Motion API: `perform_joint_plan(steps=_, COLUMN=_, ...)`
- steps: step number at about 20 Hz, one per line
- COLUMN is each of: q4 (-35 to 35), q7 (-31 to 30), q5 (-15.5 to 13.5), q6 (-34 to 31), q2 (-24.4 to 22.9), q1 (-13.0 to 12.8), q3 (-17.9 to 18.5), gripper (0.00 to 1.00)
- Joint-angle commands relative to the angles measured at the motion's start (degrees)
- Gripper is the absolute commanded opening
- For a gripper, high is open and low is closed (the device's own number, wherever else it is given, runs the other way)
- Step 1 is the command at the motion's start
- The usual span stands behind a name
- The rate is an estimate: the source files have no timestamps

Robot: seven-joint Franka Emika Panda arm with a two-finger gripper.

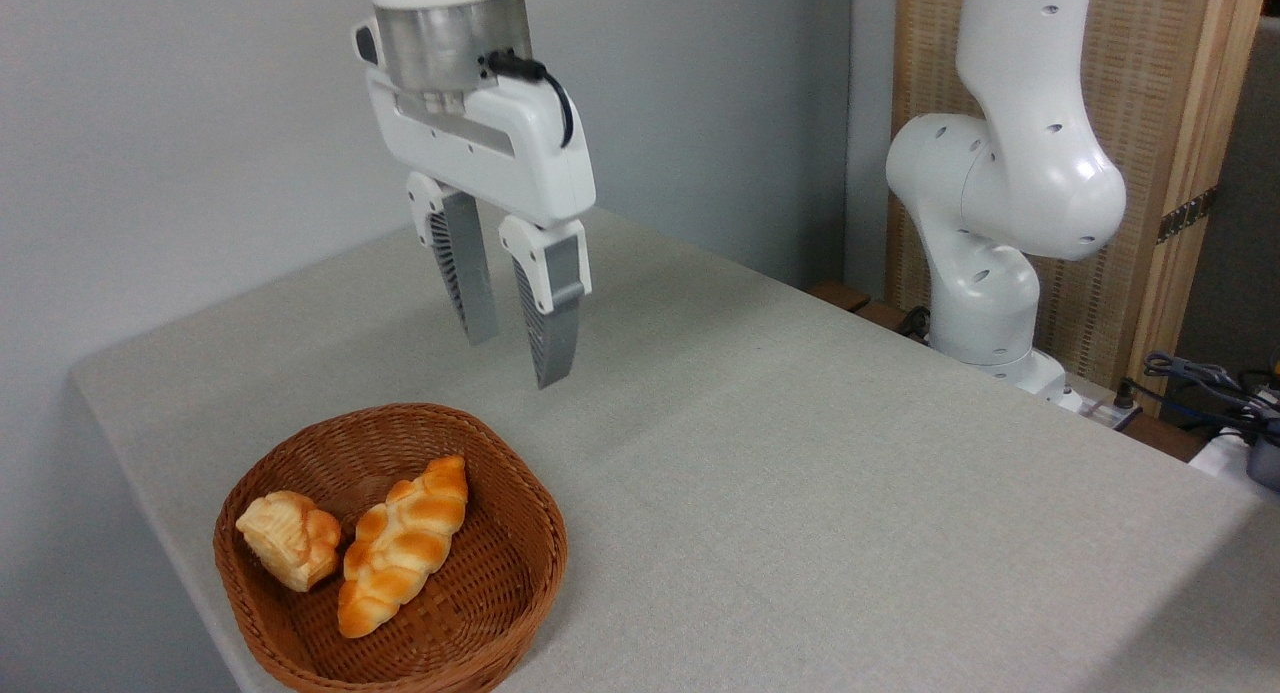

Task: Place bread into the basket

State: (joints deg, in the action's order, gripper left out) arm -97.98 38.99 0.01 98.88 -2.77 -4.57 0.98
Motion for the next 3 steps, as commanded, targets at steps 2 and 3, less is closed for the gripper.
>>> perform_joint_plan(steps=2, q4=3.8, q7=0.2, q5=-0.9, q6=-1.4, q2=1.6, q1=-1.7, q3=1.3, gripper=1.00)
perform_joint_plan(steps=3, q4=3.8, q7=0.1, q5=-1.2, q6=-1.4, q2=1.7, q1=-1.5, q3=1.1, gripper=1.00)
